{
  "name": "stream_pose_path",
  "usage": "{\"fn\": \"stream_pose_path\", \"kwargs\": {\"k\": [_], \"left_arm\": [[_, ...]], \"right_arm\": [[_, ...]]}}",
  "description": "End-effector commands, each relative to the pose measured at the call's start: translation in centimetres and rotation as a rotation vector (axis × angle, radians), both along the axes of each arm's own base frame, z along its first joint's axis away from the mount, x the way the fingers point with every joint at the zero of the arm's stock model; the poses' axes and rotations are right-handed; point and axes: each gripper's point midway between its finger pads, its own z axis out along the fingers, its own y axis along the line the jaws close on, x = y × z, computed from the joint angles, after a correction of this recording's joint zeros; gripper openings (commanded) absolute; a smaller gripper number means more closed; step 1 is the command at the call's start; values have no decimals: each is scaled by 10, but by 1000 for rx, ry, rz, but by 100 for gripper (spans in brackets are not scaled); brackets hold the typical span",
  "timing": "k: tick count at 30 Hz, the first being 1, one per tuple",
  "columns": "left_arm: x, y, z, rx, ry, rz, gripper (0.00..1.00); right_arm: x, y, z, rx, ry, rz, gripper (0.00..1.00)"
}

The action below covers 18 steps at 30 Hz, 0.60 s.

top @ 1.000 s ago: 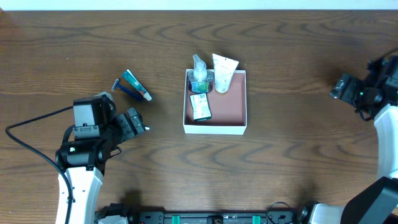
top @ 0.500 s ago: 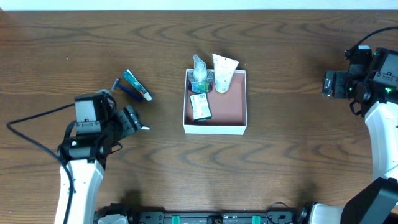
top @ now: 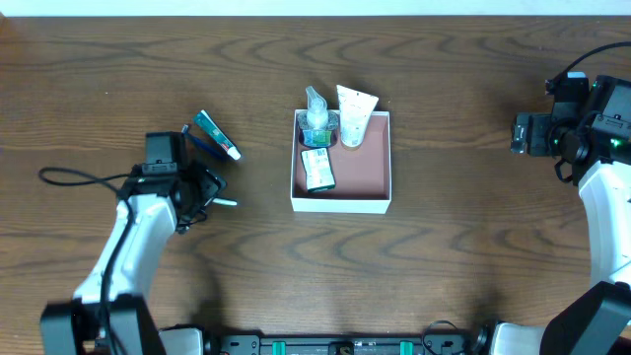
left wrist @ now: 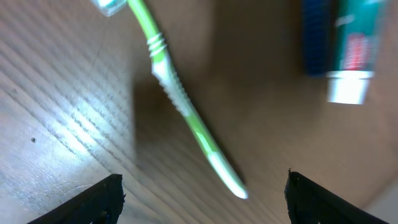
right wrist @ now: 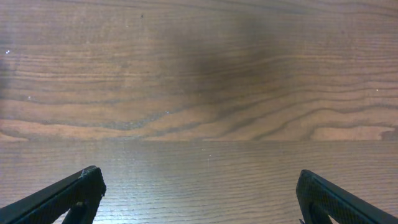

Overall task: Pack container
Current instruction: 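Move the left gripper over the green toothbrush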

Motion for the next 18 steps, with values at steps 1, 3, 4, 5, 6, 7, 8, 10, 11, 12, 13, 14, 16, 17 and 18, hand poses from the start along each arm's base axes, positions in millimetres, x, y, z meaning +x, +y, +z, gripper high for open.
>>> {"fn": "stream_pose_path", "kwargs": {"k": [1, 3, 4, 5, 6, 7, 8, 10, 11, 12, 13, 14, 16, 17, 18], "left_arm": [[0, 1, -15, -7, 52, 48, 84], [1, 1, -23, -10, 70, 47, 83], [1, 1, -26, -10, 77, 46, 84], [2, 1, -27, -10, 76, 46, 84], [3, 1, -28, -10, 73, 46, 84], [5, 1, -28, -9, 68, 47, 83], [6, 1, -29, -9, 65, 46, 84], [8, 2, -29, -7, 59, 47, 84], [8, 2, -30, -6, 57, 47, 84], [9, 3, -31, -4, 57, 47, 84], [11, 3, -33, -4, 55, 46, 84], [13, 5, -36, -3, 54, 48, 84], [12, 8, -41, -6, 70, 57, 84], [12, 8, -45, -12, 84, 57, 84], [11, 8, -48, -18, 94, 53, 83]], "right_arm": [[2, 4, 1, -4, -2, 24, 99], [2, 4, 1, -4, -2, 24, 99], [2, 4, 1, -4, -2, 24, 99], [2, 4, 1, -4, -2, 24, 99], [2, 4, 1, -4, -2, 24, 99], [2, 4, 1, -4, -2, 24, 99], [2, 4, 1, -4, -2, 24, 99], [2, 4, 1, -4, -2, 24, 99], [2, 4, 1, -4, -2, 24, 99], [2, 4, 1, -4, -2, 24, 99], [2, 4, 1, -4, -2, 24, 99], [2, 4, 1, -4, -2, 24, 99], [2, 4, 1, -4, -2, 24, 99], [2, 4, 1, -4, -2, 24, 99], [2, 4, 1, -4, -2, 24, 99]]}}
